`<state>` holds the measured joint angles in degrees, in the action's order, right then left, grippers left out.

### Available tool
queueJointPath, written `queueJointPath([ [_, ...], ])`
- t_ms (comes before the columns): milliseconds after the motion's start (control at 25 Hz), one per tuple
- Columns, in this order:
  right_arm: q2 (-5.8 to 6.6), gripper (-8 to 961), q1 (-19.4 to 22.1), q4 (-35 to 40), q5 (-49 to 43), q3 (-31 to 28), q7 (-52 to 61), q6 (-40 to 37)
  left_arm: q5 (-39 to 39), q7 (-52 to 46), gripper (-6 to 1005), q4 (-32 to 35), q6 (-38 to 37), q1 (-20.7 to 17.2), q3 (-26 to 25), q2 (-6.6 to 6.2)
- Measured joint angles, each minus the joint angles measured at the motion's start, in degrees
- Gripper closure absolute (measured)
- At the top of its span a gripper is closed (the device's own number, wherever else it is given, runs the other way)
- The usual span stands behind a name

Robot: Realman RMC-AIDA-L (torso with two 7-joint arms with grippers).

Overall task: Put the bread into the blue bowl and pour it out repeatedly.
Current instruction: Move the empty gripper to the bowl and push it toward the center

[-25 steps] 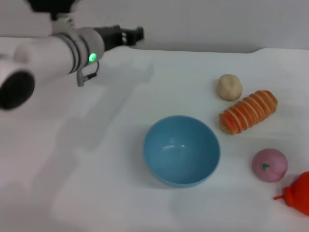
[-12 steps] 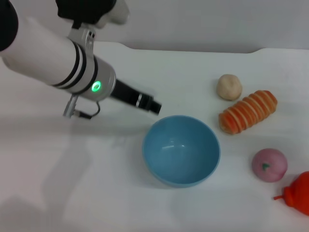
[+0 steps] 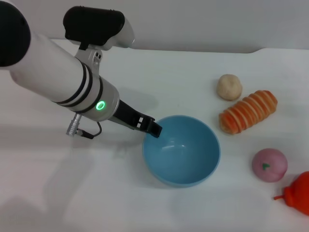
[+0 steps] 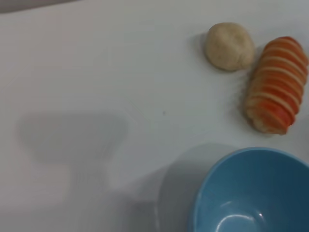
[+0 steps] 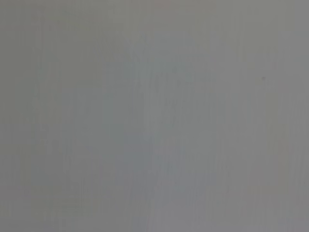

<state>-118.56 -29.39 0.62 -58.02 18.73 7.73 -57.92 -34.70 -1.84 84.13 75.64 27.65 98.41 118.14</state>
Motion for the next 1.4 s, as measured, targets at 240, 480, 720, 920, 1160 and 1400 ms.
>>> queueJointPath([
  [240, 0.00, 510, 0.4, 0.0, 0.0, 0.1, 0.0, 0.0, -0.1, -0.8, 395, -4.8, -1.5, 1.5, 0.6, 0.06],
  [480, 0.00, 510, 0.6, 0.0, 0.0, 0.1, 0.0, 0.0, -0.5, -0.8, 397, -8.2, -2.8, 2.9, 0.7, 0.12],
  [720, -0.09, 510, 0.5, 0.0, 0.0, 0.1, 0.0, 0.0, -2.4, -0.9, 399, -11.2, -3.3, 4.6, 0.8, 0.27],
  [920, -0.09, 510, 0.2, 0.2, 0.0, 0.1, -0.1, 0.0, -4.0, -0.8, 401, -17.6, -5.7, 7.2, 1.1, 0.31],
  [1160, -0.10, 509, 0.1, 0.2, 0.0, 0.1, -0.1, 0.0, -7.5, -0.2, 403, -22.6, -9.6, 8.8, 1.5, 0.23],
  [1400, -0.10, 509, 0.0, 0.4, 0.0, -0.2, -0.1, 0.0, -11.1, 2.0, 405, -25.3, -11.6, 9.0, 1.2, 0.11],
])
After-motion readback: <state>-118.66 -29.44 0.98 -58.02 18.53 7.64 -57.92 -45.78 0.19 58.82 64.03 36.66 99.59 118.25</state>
